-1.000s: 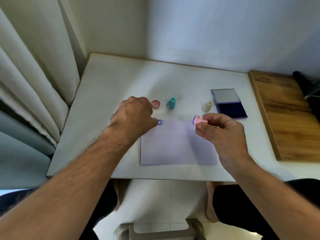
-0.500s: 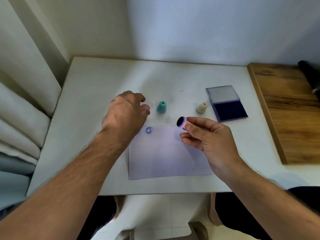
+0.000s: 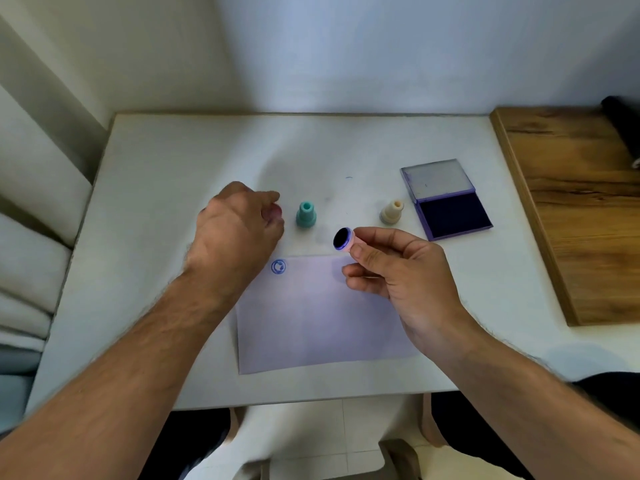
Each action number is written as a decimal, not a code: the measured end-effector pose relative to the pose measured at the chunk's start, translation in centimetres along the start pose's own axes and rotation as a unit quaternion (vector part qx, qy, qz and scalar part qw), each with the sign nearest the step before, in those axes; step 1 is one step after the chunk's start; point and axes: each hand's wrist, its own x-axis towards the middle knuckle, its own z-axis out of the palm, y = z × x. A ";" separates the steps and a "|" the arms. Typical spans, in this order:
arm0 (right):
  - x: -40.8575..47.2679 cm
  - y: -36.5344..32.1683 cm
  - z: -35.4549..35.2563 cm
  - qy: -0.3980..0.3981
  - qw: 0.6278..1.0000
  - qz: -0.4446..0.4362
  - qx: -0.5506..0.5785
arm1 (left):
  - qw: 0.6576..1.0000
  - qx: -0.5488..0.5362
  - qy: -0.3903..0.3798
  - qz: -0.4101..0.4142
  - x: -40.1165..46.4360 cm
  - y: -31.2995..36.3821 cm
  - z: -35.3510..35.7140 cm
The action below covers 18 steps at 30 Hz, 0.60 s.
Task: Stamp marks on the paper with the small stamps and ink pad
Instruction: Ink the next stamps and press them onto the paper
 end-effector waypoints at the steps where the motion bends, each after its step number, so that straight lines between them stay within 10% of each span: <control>1: 0.0 -0.1 0.0 -0.002 1.000 -0.005 0.004 | 0.999 -0.034 0.028 -0.009 0.0 0.3 -0.4; 10: -0.1 -0.8 0.5 -0.010 0.998 -0.068 -0.009 | 0.888 -0.450 -0.022 -0.097 -1.3 4.2 -2.5; 18: 0.2 -0.8 0.2 -0.013 0.995 -0.099 -0.024 | 0.836 -0.516 -0.120 -0.140 -1.5 4.3 -2.2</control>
